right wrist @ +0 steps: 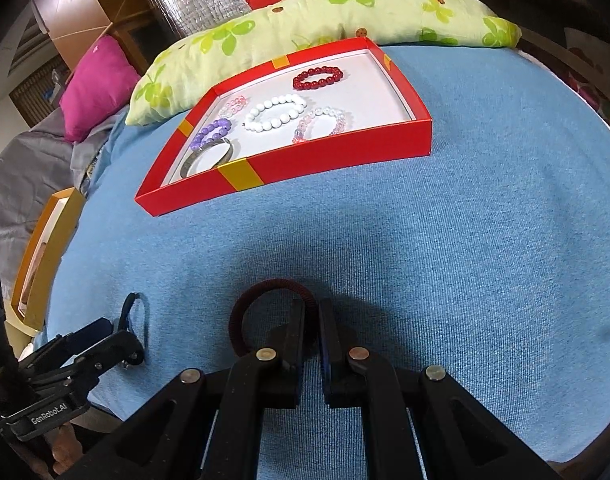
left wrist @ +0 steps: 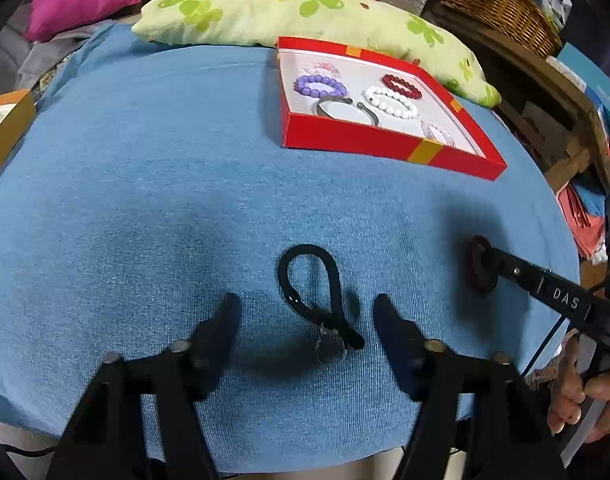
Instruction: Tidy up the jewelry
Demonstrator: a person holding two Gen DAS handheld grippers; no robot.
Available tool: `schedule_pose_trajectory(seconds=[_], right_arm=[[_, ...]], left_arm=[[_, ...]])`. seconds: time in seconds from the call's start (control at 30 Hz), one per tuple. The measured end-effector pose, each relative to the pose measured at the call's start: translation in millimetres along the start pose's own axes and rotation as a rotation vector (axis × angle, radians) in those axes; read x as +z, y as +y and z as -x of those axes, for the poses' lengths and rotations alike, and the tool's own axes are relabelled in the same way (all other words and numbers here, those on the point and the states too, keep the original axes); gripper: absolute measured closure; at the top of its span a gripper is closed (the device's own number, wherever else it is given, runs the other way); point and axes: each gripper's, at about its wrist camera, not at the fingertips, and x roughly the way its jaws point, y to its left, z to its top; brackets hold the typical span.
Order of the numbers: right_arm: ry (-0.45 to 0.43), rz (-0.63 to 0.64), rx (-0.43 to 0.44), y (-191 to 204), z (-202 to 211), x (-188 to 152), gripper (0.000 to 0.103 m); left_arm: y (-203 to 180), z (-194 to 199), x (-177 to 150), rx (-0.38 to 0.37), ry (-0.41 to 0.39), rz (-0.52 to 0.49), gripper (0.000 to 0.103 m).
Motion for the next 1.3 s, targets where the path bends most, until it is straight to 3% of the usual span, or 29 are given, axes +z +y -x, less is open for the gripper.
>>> schedule_pose_trajectory(seconds=[0.07, 0.13, 0.23, 0.57, 0.9, 1.3], right_arm=[[0.001, -0.002, -0.001, 0.0, -0.4, 0.2, 0.094], [0.001, -0.002, -0.004, 0.5, -0.5, 0.2, 0.094], [-0.001, 0.003, -0.007, 1.0, -0.8, 0.1, 0.094], [-0.006, 0.027, -0.014, 2.9, 0.3, 0.0, 0.094], [-0.017, 0.034, 0.030, 4.4, 7.1, 0.3, 0.095], [-0.114, 0.011, 0.097, 6.4, 29.8, 8.0, 0.095]], left_arm=[[0.8, -0.7, 0.7, -0.004, 0.002, 0.000, 0.049], [2.0, -0.8, 1.3, -0.004, 0.000, 0.006, 0.052], [0.1, -1.0, 1.0, -0.022, 0.003, -0.005, 0.068], [-1.8, -1.7, 0.9, -0.033, -0.007, -0.021, 0.091], [2.0, 8.9, 5.5, -0.035, -0.060, -0.027, 0.096], [-5.7, 20.6, 10.7, -0.050, -0.110, -0.047, 0.096]])
